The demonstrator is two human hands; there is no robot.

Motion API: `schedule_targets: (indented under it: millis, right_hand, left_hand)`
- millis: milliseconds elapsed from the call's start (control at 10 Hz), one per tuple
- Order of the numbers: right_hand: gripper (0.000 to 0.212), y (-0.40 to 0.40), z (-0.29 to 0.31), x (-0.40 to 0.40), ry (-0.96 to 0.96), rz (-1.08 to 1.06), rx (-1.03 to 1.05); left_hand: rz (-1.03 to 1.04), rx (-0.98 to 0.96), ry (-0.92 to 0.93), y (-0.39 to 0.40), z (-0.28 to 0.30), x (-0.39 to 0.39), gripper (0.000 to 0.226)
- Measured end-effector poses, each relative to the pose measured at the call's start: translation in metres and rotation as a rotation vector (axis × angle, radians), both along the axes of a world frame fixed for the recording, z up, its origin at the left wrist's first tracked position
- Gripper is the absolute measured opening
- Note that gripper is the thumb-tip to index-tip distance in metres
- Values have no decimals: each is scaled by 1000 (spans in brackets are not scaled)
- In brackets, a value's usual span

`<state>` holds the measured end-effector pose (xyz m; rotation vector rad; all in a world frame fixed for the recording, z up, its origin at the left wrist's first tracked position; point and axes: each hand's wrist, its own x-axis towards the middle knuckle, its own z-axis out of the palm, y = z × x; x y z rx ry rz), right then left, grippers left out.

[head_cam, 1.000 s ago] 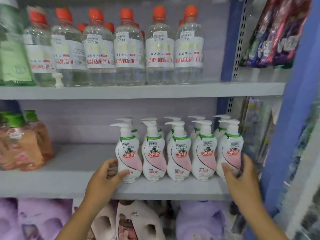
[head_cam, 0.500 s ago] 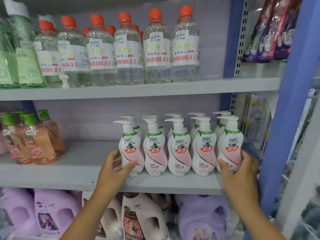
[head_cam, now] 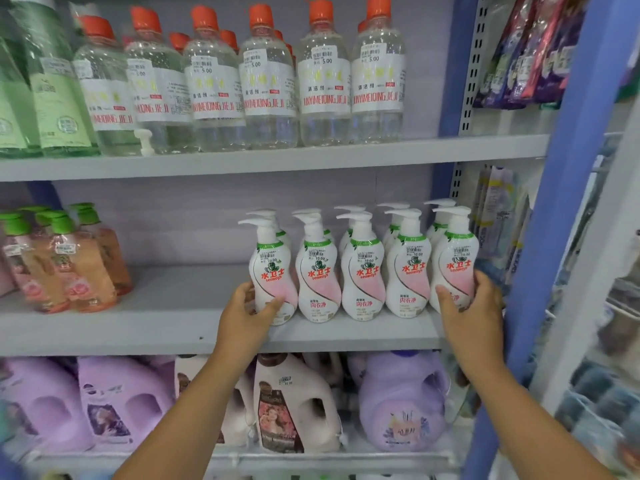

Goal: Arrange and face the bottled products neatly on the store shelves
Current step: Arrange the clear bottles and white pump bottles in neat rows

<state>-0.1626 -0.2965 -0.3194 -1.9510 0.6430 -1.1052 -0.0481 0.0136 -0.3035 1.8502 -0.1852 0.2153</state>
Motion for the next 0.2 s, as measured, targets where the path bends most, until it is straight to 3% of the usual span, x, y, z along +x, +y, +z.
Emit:
schedule_targets:
  millis: [100,200]
  right_hand:
    - [73,7,-1,-6,33,11,-2]
    - [61,30,0,-23,-3,27,-72]
  left_hand:
    - [-109,68,81,17,5,-6,70]
    - [-156,172,39,49,20,-17,66]
